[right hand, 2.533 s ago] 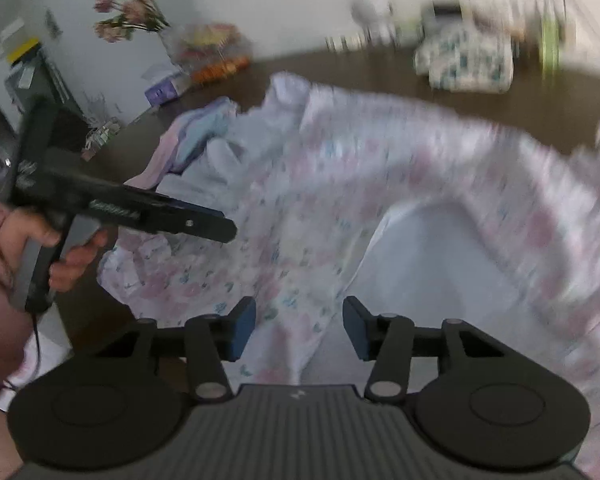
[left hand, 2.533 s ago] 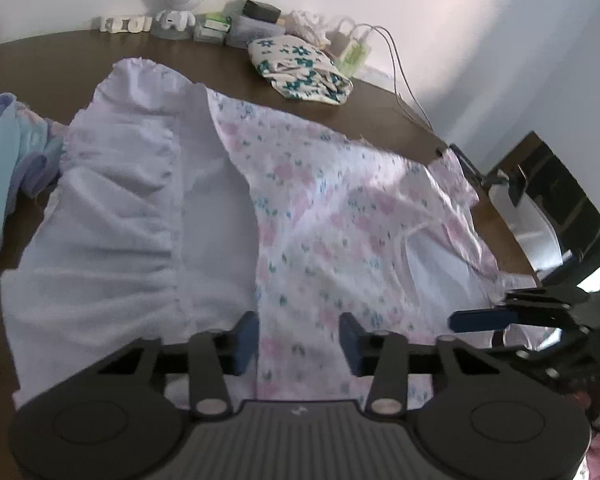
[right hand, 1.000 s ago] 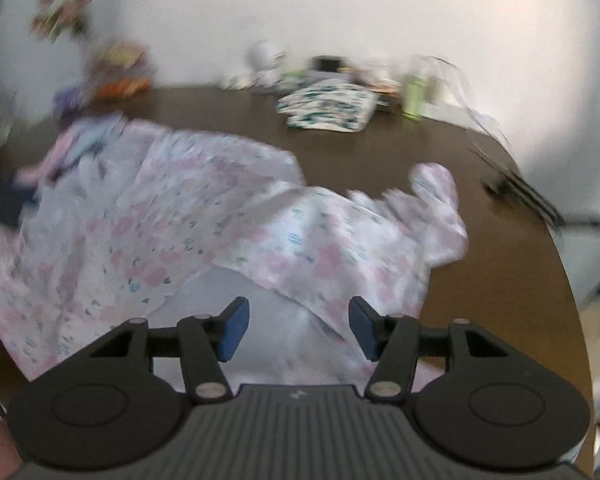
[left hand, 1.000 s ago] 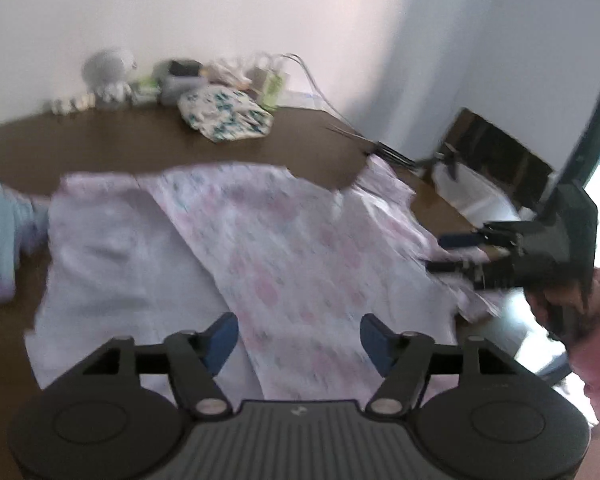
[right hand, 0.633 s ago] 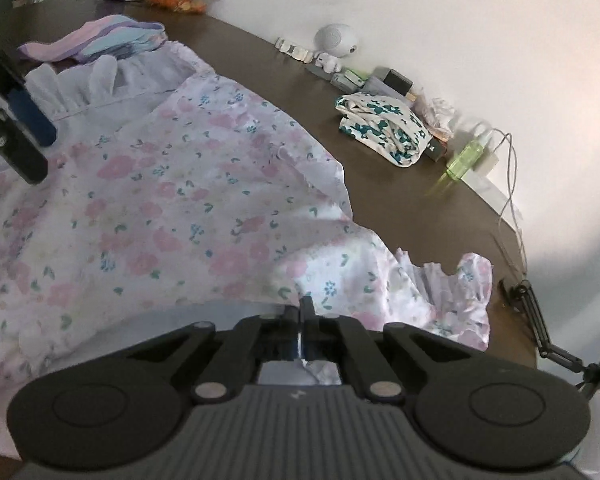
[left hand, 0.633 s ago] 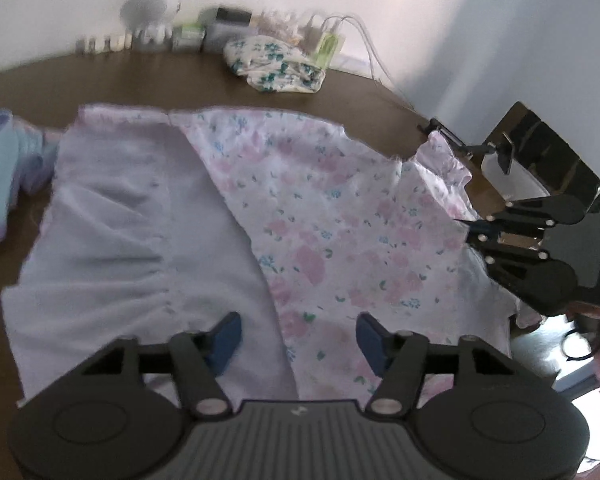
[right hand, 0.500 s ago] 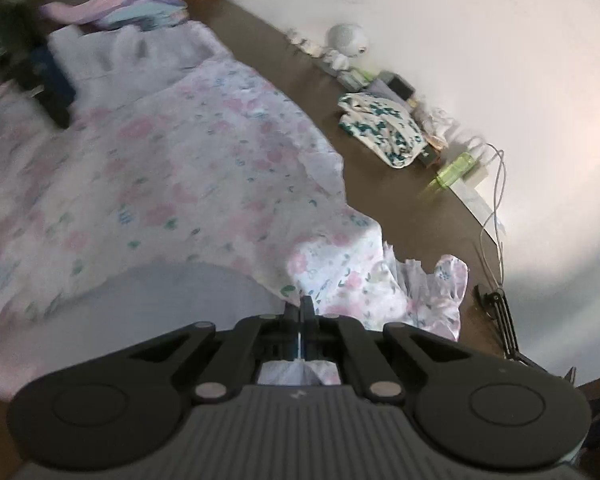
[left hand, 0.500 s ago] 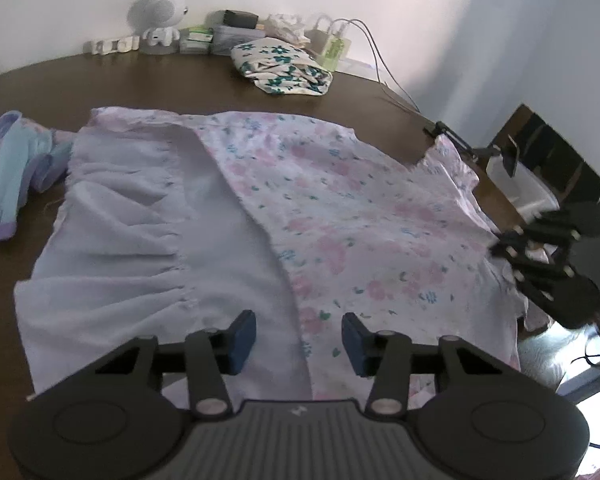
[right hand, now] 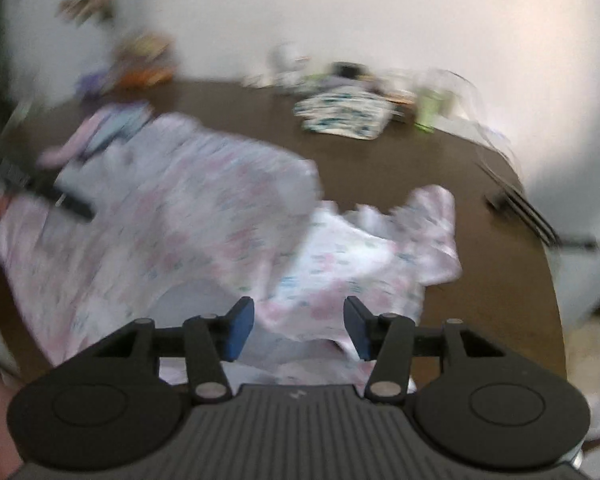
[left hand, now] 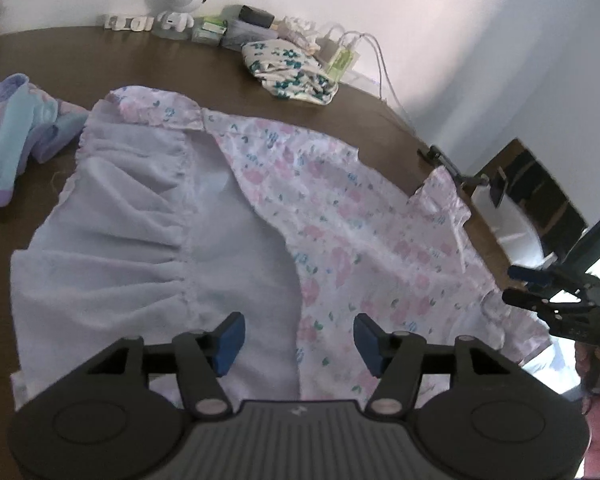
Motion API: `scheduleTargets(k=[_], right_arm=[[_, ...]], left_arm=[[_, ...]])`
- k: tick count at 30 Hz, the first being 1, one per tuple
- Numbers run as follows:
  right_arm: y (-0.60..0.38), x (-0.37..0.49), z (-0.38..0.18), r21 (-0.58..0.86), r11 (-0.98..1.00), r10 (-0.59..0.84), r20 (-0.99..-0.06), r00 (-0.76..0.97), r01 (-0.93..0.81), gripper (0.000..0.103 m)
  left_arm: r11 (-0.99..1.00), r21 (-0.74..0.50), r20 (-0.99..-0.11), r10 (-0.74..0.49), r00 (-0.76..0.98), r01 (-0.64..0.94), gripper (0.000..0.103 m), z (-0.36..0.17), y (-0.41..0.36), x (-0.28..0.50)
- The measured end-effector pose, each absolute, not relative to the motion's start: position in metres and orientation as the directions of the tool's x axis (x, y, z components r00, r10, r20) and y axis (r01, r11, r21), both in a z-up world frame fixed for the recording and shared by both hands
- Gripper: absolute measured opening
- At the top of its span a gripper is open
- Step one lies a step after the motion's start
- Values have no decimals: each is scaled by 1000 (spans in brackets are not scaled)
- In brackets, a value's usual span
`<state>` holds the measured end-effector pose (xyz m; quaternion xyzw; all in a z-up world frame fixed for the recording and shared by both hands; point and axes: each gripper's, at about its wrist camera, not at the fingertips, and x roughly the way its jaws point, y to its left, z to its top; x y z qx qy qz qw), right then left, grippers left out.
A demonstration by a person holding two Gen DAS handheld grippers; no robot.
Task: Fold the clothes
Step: 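Grasp the ruffled sleeve edge with the right gripper while the left gripper pinches the skirt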
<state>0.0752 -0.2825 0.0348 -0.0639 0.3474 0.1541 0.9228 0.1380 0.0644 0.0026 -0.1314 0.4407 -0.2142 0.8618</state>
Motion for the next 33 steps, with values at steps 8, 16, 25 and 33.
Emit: scheduleTargets(k=[8, 16, 25, 33], right_arm=[[-288, 70, 6, -135, 955, 103, -685, 721, -264, 52], [-290, 80, -5, -176, 962, 34, -684, 728, -210, 54], [-292, 90, -7, -227, 955, -17, -685, 728, -191, 14], [-274, 62, 24, -319, 906, -2, -660, 751, -278, 4]], left_arm=[[882, -369, -705, -471, 530, 293, 58, 4, 45, 155], [844, -399, -691, -534, 487, 359, 0, -5, 28, 168], [844, -430, -684, -537, 494, 321, 0, -8, 48, 153], [839, -443, -679, -545, 492, 317, 0, -6, 56, 147]])
